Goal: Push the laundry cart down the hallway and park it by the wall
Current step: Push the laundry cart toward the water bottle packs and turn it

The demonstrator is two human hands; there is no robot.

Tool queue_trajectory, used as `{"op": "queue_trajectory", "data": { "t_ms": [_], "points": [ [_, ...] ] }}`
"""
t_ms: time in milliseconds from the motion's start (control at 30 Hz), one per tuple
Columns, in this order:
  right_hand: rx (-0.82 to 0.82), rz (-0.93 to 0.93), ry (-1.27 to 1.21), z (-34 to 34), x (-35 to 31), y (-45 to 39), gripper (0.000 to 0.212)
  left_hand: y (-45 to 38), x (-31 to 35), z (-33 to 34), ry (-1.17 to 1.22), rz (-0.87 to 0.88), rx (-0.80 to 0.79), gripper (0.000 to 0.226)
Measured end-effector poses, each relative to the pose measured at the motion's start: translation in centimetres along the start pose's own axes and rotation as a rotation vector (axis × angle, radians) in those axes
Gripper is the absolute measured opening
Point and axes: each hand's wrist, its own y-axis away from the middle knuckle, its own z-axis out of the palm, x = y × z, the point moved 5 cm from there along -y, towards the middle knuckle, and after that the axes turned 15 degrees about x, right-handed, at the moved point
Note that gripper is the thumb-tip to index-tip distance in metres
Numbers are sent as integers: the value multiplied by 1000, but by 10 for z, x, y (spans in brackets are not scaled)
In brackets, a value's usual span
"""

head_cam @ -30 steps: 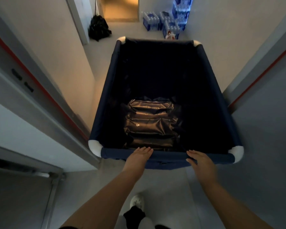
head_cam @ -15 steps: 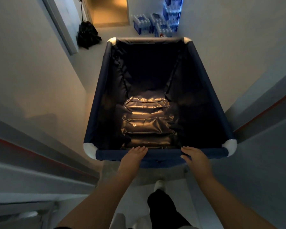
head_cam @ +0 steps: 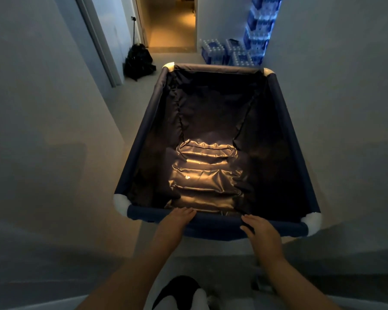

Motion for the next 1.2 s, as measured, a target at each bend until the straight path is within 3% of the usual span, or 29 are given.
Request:
{"op": "queue_trajectory", "data": {
  "t_ms": [300,600,833,967,1100,1200],
  "points": [
    [7,17,-4,27,-2,-137,32,-123,-53,-24,164,28,220,54],
    [41,70,-17,57,-11,-281,32,-266,-107,-46,162,25,250,50],
    [14,-82,31,78,-7,-382,37,-362,-141,-59,159,-23,248,51],
    [-6,-178,53,89,-2,-441,36,-422,-158,-66,55,-52,77,60],
    [-92,-231,123,101,3,-497,35,-457,-162,-88,130,-113,305,57],
    [-183,-244,192,108,6,-539,32,-487,-163,-97,53,-132,250,67]
  ]
}}
